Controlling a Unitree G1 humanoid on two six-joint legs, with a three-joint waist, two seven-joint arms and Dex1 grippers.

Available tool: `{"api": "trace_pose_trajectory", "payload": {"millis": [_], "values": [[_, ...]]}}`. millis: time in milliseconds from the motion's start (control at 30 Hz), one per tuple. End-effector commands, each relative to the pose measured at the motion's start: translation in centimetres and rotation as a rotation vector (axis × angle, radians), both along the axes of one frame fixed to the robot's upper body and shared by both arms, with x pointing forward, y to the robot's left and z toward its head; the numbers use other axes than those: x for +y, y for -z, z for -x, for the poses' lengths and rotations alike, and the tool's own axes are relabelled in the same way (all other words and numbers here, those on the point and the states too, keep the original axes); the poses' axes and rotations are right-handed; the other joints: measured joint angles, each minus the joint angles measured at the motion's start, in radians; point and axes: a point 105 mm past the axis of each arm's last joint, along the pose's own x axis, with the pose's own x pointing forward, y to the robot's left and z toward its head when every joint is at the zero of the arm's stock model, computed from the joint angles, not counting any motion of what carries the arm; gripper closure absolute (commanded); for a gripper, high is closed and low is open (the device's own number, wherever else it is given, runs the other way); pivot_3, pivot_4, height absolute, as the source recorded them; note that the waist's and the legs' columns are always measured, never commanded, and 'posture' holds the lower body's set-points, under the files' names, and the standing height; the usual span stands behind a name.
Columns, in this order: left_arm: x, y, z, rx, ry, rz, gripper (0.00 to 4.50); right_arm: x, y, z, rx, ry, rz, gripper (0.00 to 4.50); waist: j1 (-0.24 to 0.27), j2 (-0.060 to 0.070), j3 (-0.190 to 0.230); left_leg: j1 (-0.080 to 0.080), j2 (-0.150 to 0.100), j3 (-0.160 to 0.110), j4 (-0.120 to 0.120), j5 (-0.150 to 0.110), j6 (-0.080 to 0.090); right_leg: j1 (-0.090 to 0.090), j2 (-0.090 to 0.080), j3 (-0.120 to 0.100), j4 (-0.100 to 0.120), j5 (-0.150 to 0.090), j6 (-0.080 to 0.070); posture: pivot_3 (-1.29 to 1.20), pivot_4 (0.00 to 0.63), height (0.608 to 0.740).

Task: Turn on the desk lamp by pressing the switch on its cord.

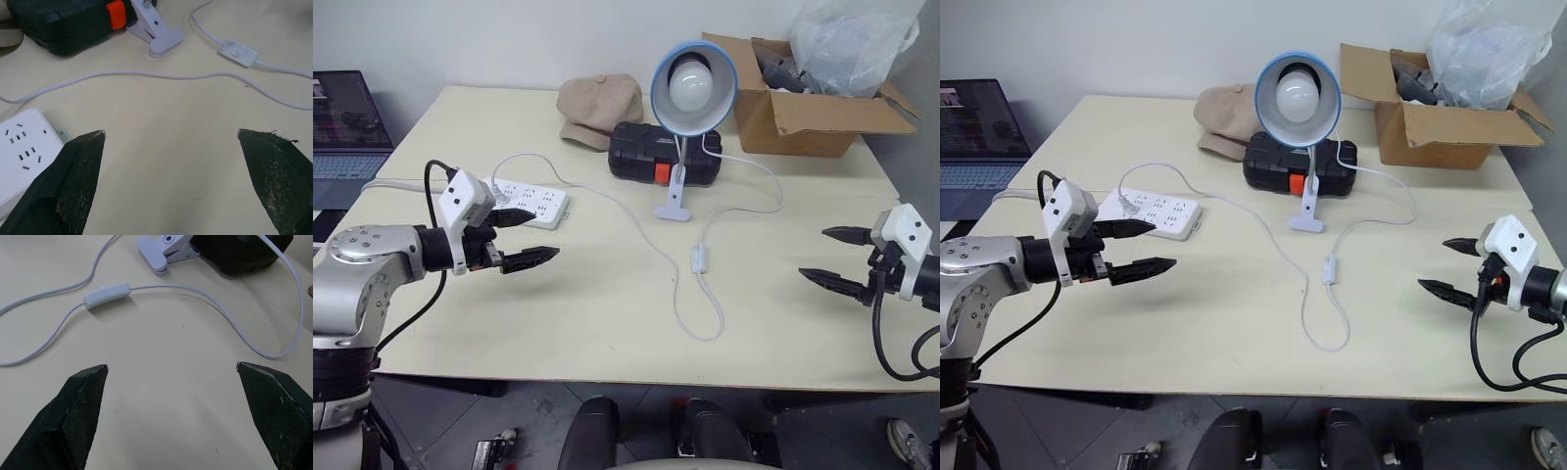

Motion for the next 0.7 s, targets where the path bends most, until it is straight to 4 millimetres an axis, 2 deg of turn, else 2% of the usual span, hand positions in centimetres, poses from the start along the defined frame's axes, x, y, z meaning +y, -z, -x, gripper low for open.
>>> {"api": "trace_pose_trajectory", "payload": {"millis": [33,300,400,467,600,700], "values": [[-0.6,-0.6,0.3,-0.024,0.058,0.003,0.0,-0.1,-1.6,0.1,-0.063,0.003,0.013,0.07,0.0,0.0,0.0,0.0,0.0,0.0,0.0,0.0,0.0,0.0,0.0,0.0,0.0,0.0,0.0,0.0,0.15,0.74],[-0.8,-0.4,0.3,-0.017,0.068,0.005,0.0,-0.1,-1.6,0.1,-0.05,0.019,0.0,0.07,0.0,0.0,0.0,0.0,0.0,0.0,0.0,0.0,0.0,0.0,0.0,0.0,0.0,0.0,0.0,0.0,0.15,0.74],[-2.2,-2.4,0.6,-0.024,0.145,0.126,0.0,0.5,-1.3,-0.2,0.02,0.049,-0.038,0.07,0.0,0.0,0.0,0.0,0.0,0.0,0.0,0.0,0.0,0.0,0.0,0.0,0.0,0.0,0.0,0.0,0.15,0.74],[-2.9,-2.7,0.8,-0.035,0.184,0.121,0.0,0.9,-1.4,-0.5,0.049,0.071,-0.034,0.07,0.0,0.0,0.0,0.0,0.0,0.0,0.0,0.0,0.0,0.0,0.0,0.0,0.0,0.0,0.0,0.0,0.15,0.74],[-4.0,-0.7,1.5,-0.049,0.287,-0.047,0.0,2.5,-2.1,-1.6,0.119,0.097,-0.093,0.07,-0.008,0.0,0.0,0.0,0.0,0.002,-0.001,0.0,0.0,-0.001,0.0,0.002,0.0,0.0,0.0,0.0,0.15,0.74],[-5.2,-0.2,1.8,-0.052,0.345,-0.054,0.0,3.5,-1.8,-2.5,0.24,0.174,-0.165,0.07,-0.009,0.0,0.0,0.0,0.002,0.004,-0.001,0.0,0.0,-0.003,0.001,0.004,0.001,0.0,-0.001,0.0,0.15,0.74]]}}
